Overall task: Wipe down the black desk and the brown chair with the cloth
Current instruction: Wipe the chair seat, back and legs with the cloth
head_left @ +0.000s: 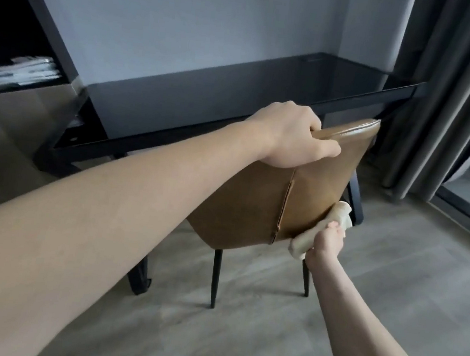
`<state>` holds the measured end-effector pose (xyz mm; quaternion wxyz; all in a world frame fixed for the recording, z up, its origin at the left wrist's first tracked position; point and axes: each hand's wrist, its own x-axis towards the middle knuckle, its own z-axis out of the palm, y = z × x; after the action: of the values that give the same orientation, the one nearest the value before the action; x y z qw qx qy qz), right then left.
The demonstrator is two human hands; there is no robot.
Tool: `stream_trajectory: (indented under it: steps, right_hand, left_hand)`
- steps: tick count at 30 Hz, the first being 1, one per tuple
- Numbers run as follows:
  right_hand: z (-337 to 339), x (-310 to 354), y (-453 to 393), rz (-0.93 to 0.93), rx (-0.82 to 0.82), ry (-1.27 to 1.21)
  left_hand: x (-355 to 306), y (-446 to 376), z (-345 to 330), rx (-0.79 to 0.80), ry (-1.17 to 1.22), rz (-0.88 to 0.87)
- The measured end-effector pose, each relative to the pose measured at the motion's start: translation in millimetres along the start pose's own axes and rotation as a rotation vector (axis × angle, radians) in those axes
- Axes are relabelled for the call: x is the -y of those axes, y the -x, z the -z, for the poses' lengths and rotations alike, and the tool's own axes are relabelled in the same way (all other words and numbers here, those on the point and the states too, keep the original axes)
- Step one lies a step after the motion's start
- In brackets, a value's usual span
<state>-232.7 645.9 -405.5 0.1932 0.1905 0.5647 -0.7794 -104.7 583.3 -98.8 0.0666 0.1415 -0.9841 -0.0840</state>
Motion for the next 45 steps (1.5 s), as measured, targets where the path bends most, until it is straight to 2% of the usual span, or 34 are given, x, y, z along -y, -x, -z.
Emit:
stream_trajectory:
  steps: [5,7,9,15,21,23,26,28,30,32,38,43,45]
  right_hand:
    - [-14.3,28.0,69.2,0.210,0.063,0.022]
    - [-16.8,29.0,73.7,0.234,0.089,0.016]
    - [-16.6,23.0,57.5,0.231,0.077,0.065]
    - [-11.3,7.3,18.8,0.032,0.045,0.093]
    - [-23.8,26.5,43.3,0.079,0.027,0.062]
    - [-26.6,44.6,68.9,0.187,0.056,0.048]
    - [-27.7,70.7,116.6,0.375,0.120,0.016]
    - [-27.2,81.1,146.4,0.461,0.167,-0.001]
    - [-27.0,84.8,174.1,0.515,0.200,0.012]
    - [-27.6,81.4,200.7,0.601,0.228,0.074]
    - [-37.2,47.6,253.9,0.815,0.419,0.249]
    - [-41.1,52.3,211.8,0.904,0.218,0.235]
    - [-44.8,64.0,176.7,0.834,0.139,0.181]
  left_hand:
    - [0.8,0.0,1.3,-0.015,0.069,0.033]
    - [1.7,-2.3,0.7,-0.016,0.096,0.042]
    - [3.4,-5.4,0.0,-0.011,0.104,0.059]
    - [9.4,-14.2,-3.5,-0.018,0.102,0.035]
    - [9.5,-16.2,-4.2,0.008,0.142,0.045]
    - [7.9,-12.7,3.9,0.074,0.199,0.106]
    - [20.8,1.0,26.4,0.307,0.394,0.306]
    - [37.2,16.8,34.4,0.350,0.371,0.330]
    - [50.0,33.6,36.2,0.314,0.244,0.250]
    - [67.2,46.2,33.6,0.231,0.239,0.216]
    - [99.2,58.0,25.8,0.051,0.343,0.342]
    - [106.7,50.1,21.2,0.096,0.361,0.344]
    - [107.4,49.2,20.6,0.087,0.385,0.358]
